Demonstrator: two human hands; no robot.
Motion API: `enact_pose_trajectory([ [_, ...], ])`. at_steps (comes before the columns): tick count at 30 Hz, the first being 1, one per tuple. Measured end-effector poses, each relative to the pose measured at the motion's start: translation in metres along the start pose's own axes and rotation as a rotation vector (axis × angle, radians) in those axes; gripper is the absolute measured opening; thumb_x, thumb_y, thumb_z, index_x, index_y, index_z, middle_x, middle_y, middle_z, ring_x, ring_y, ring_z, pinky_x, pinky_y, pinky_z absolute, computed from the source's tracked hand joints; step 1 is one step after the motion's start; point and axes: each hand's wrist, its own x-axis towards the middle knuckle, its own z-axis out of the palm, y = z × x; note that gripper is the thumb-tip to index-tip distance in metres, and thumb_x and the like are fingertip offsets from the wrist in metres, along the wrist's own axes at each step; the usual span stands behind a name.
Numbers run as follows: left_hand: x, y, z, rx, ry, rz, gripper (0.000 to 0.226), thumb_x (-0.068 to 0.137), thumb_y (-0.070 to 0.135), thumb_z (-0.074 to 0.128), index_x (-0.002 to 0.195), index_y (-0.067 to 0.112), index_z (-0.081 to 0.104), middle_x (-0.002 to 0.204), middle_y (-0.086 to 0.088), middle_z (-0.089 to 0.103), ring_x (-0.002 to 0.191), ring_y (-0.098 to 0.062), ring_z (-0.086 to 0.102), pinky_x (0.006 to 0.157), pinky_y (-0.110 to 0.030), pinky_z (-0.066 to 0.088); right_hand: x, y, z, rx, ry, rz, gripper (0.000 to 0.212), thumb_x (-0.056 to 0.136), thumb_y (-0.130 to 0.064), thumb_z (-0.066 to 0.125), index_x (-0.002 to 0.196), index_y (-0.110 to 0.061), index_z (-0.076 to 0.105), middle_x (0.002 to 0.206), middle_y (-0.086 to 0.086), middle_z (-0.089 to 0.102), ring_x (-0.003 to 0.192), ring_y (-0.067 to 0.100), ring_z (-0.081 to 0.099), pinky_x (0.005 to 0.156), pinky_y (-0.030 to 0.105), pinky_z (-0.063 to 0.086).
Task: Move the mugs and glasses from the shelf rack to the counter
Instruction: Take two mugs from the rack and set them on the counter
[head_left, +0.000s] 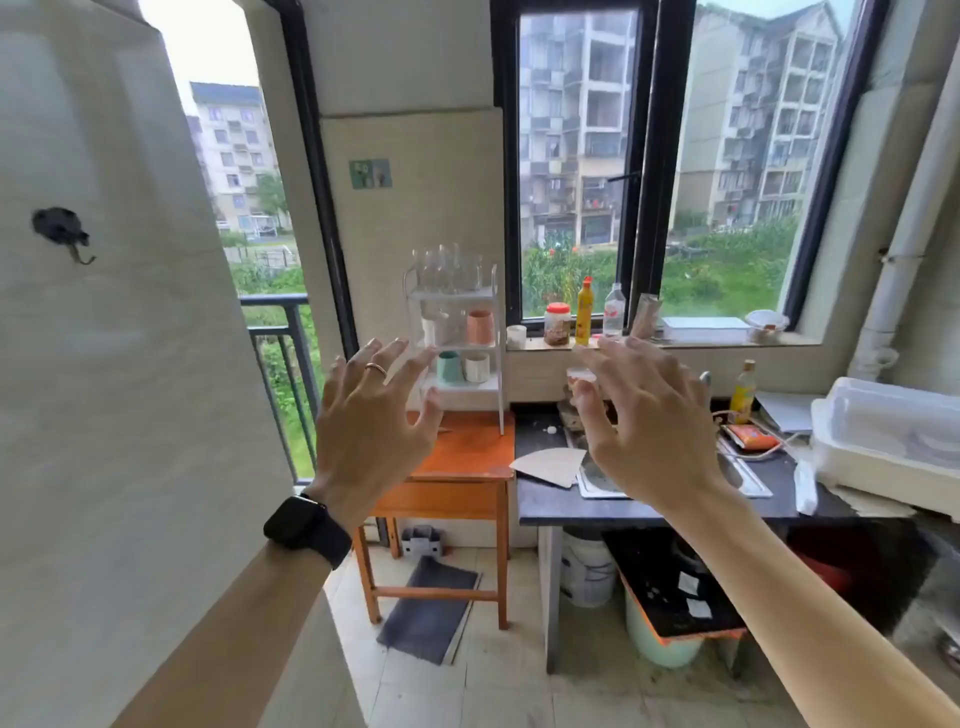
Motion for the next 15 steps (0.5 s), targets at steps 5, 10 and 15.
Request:
enact_pose_trajectory([
  [5,-0.052,0.005,0.044,-0.047,-0.094,-0.058,0.042,0.091,0.034,0.061,0.133,0.027,0.063,0.136,-0.003,0.064,0.132,-0.029,0.052,0.112,-0.056,0.038,-0.038,0.013,0.043,0.07,-0.067,0.019,0.04,0.096,-0.043,0.043,0.127,-0.028,0.065,0.132,-0.005,0.067,0.13,0.02,0.052,0.106,0.044,0.039],
  [10,-0.085,-0.012,0.094,-0.026,-0.27,-0.119,0.042,0.091,0.031,0.062,0.132,0.029,0.064,0.136,-0.001,0.064,0.13,-0.027,0.054,0.111,-0.052,0.038,-0.055,0.03,0.091,0.077,-0.17,0.046,0.04,0.097,-0.04,0.043,0.124,-0.026,0.068,0.127,-0.003,0.07,0.125,0.022,0.056,0.101,0.048,0.046],
  [15,-0.069,-0.044,0.146,-0.013,-0.358,-0.147,0.042,0.091,0.033,0.059,0.133,0.031,0.063,0.135,0.0,0.065,0.128,-0.025,0.055,0.11,-0.045,0.037,-0.041,0.035,0.148,0.048,-0.259,0.074,0.041,0.096,-0.04,0.041,0.126,-0.027,0.066,0.127,-0.002,0.069,0.124,0.023,0.055,0.096,0.044,0.044],
])
